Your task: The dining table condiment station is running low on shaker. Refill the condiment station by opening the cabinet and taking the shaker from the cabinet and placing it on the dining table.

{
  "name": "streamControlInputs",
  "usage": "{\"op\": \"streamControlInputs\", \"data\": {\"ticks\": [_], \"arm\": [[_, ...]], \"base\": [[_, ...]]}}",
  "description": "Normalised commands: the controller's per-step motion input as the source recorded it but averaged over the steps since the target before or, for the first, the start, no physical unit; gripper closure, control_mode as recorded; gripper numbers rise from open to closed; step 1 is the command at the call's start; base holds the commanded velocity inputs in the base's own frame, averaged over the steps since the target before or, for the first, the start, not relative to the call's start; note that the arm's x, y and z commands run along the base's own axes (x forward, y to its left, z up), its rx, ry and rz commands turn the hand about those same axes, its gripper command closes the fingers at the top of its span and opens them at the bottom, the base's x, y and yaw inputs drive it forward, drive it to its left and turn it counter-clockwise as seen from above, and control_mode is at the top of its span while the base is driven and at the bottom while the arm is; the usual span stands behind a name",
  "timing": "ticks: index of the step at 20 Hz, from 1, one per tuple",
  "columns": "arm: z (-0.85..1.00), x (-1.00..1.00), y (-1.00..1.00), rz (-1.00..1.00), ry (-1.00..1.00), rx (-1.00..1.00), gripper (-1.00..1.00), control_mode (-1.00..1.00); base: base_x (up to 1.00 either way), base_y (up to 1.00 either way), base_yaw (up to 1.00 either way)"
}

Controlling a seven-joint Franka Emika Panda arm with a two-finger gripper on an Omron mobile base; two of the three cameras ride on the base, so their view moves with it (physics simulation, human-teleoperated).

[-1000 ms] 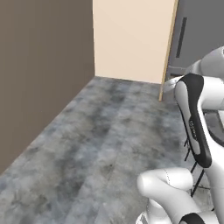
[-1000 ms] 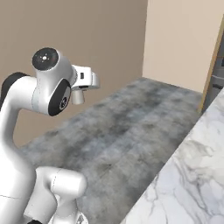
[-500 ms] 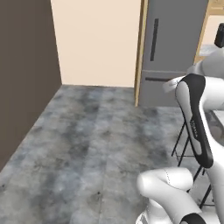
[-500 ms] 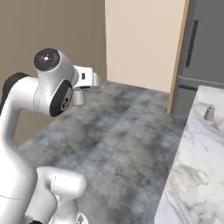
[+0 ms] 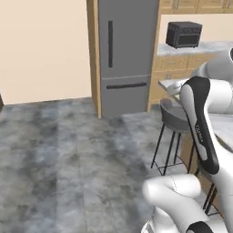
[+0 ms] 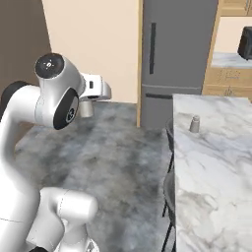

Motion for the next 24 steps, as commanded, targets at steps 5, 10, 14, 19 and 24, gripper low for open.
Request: {"op": "streamControlInputs", "data": {"ticks": [5,10,14,19,24], "arm": [[0.00,0.00,0.00,0.00,0.00,0.00,1.00,1.00],[0.00,0.00,0.00,0.00,0.00,0.00,1.00,1.00],[0.00,0.00,0.00,0.00,0.00,0.00,1.00,1.00],[0.00,0.00,0.00,0.00,0.00,0.00,1.00,1.00],[0.00,0.00,0.00,0.00,0.00,0.00,1.00,1.00]], "base": [[0.53,0.07,-0.58],[0.48,0.16,-0.60],[0.46,0.16,-0.61],[0.48,0.25,-0.61],[0.45,0.44,-0.57]]}}
